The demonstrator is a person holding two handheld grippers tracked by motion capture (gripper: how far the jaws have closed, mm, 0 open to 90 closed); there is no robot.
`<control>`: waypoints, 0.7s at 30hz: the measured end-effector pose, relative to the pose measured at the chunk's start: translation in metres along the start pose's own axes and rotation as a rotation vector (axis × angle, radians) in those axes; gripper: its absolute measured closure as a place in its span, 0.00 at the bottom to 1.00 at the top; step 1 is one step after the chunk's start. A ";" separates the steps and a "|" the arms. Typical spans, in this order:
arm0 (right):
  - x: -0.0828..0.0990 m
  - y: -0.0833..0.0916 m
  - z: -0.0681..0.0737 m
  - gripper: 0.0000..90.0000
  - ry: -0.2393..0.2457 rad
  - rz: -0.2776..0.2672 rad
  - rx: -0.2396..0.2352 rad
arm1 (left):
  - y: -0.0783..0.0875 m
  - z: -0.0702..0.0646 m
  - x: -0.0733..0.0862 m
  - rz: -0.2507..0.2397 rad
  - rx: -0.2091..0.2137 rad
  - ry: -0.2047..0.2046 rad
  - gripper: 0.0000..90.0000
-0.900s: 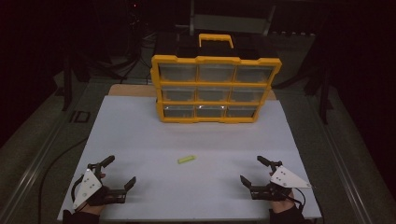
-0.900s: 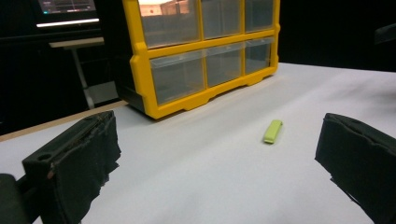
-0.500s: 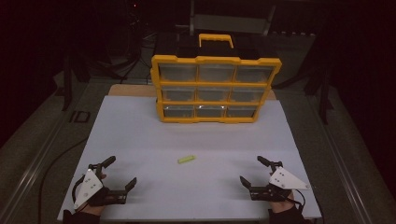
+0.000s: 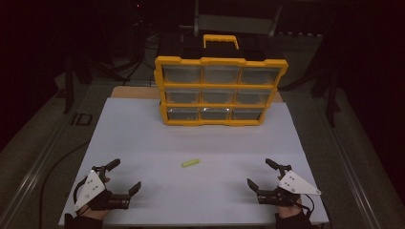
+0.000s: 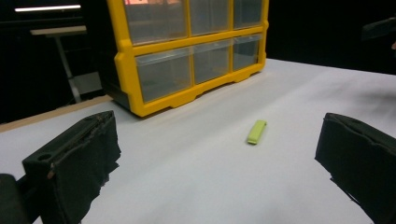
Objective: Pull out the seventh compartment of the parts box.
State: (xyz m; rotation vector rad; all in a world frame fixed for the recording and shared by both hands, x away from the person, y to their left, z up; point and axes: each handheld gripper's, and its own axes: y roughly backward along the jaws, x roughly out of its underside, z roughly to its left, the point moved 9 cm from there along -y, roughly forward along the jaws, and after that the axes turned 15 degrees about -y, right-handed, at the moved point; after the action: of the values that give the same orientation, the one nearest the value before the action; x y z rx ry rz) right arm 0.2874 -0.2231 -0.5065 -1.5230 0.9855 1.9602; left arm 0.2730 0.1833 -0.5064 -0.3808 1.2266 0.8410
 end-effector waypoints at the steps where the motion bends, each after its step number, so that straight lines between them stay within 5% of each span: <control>1: 0.000 0.000 0.000 0.09 0.002 -0.002 0.000 | -0.001 -0.001 -0.002 0.005 0.001 -0.009 0.00; 21: -0.006 0.003 0.002 0.09 0.028 -0.027 0.026 | -0.008 0.012 -0.060 0.006 0.030 -0.119 0.00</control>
State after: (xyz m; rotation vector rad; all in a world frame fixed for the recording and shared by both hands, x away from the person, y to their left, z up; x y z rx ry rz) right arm 0.2855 -0.2233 -0.4997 -1.5455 0.9933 1.9047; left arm 0.2813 0.1643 -0.4484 -0.2988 1.1292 0.8381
